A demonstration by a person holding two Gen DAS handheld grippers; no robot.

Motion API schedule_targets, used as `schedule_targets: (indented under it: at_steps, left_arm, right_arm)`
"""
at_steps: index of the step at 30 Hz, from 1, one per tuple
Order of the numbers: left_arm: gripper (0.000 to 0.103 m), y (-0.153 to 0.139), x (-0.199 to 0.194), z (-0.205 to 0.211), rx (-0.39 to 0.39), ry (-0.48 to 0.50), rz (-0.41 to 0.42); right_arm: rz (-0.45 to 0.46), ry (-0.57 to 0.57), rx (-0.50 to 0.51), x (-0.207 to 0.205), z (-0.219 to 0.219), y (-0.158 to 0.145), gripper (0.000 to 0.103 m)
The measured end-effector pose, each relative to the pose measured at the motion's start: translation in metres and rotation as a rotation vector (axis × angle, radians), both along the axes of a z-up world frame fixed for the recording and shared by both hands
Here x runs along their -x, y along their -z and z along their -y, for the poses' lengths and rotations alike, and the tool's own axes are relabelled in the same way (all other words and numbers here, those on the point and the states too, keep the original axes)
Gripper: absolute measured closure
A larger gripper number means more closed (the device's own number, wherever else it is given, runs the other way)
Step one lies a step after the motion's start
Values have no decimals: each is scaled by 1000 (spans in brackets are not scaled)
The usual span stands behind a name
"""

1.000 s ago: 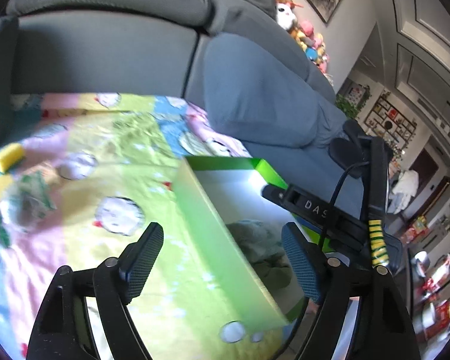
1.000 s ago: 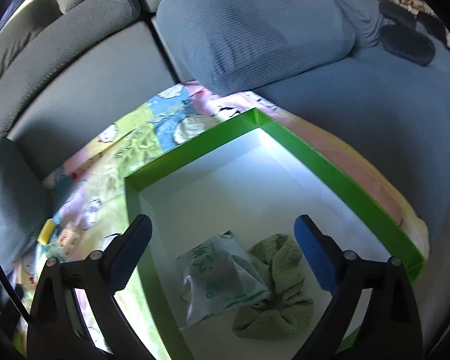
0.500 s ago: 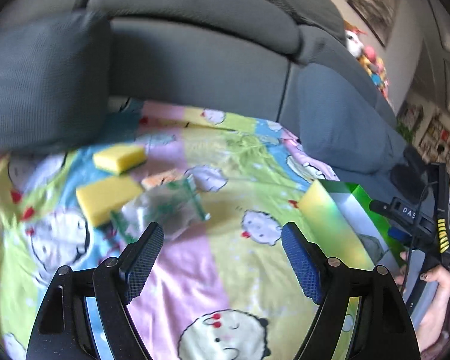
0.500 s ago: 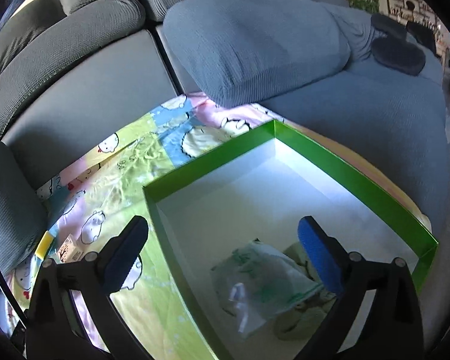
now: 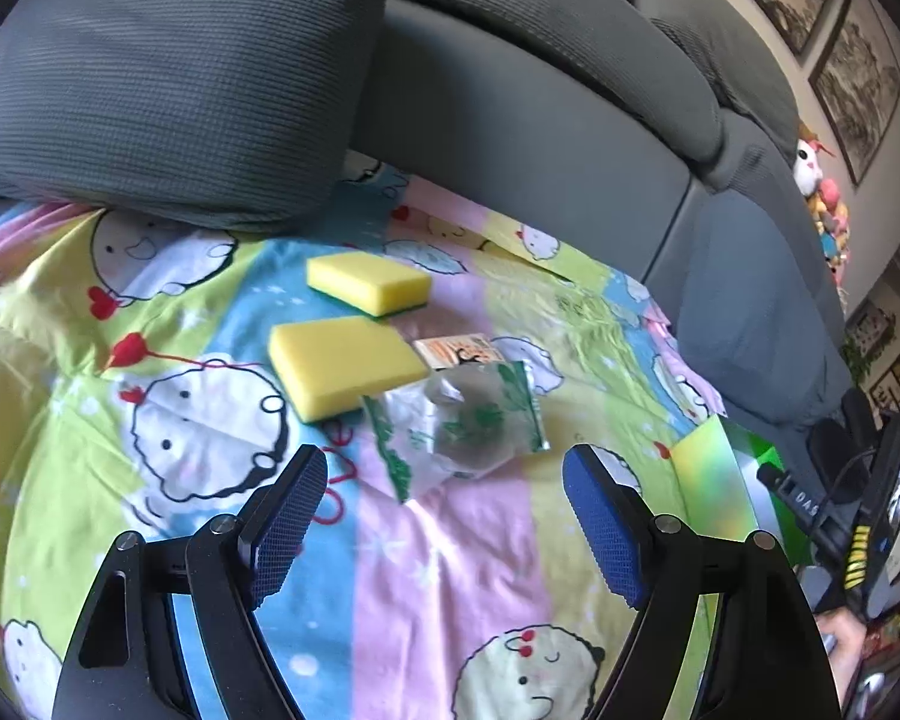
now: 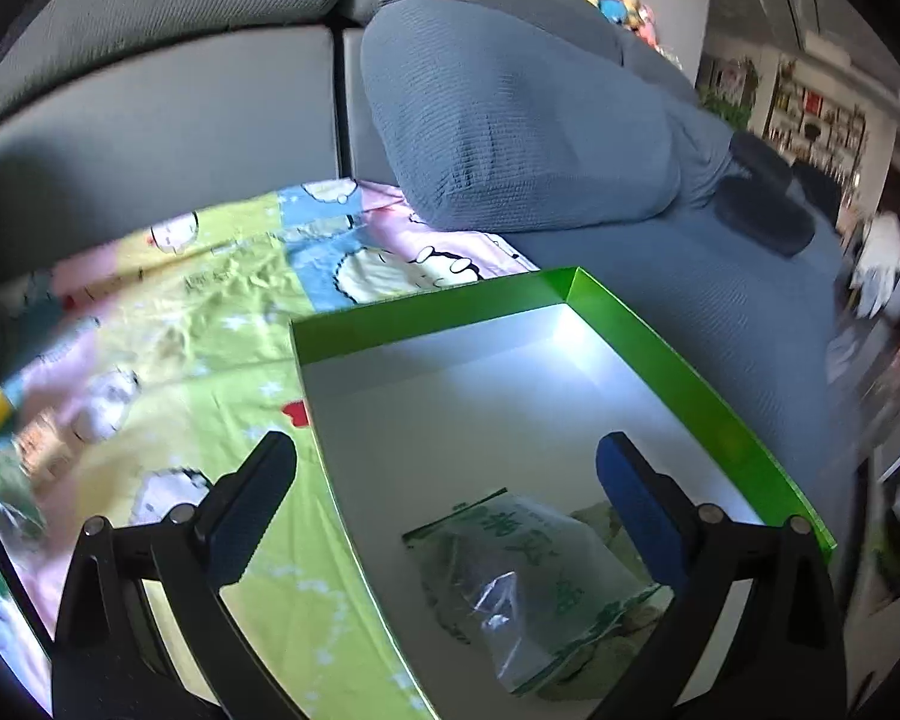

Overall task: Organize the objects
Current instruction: 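Withdraw the right tool from the box back over the bedspread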

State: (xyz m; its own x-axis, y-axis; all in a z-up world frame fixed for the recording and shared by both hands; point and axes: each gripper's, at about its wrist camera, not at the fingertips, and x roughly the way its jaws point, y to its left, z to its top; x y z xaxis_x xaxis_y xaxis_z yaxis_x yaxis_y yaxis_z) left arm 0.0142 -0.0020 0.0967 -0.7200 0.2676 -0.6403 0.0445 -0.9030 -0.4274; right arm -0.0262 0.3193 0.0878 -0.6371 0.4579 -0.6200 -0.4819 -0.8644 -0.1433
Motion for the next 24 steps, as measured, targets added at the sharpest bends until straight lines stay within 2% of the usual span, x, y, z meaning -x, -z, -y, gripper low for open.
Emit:
schedule_targets:
  at_steps: [4,9,20,24]
  left_arm:
    - [22,3,2,9,-51,-6,22]
    - [22,8,6,11,-78,-5,55]
    - [22,10,9,1,-36,25,81]
    - [22,10,8,1,-31,26,88]
  right_arm:
    - [40,-7,-48,0,7,4,5]
    - [28,-68,-117,-3,27,1,6]
    - [43,-193,-293,-16,70,3,6]
    - [47,-215,-302,-20,73,2,6]
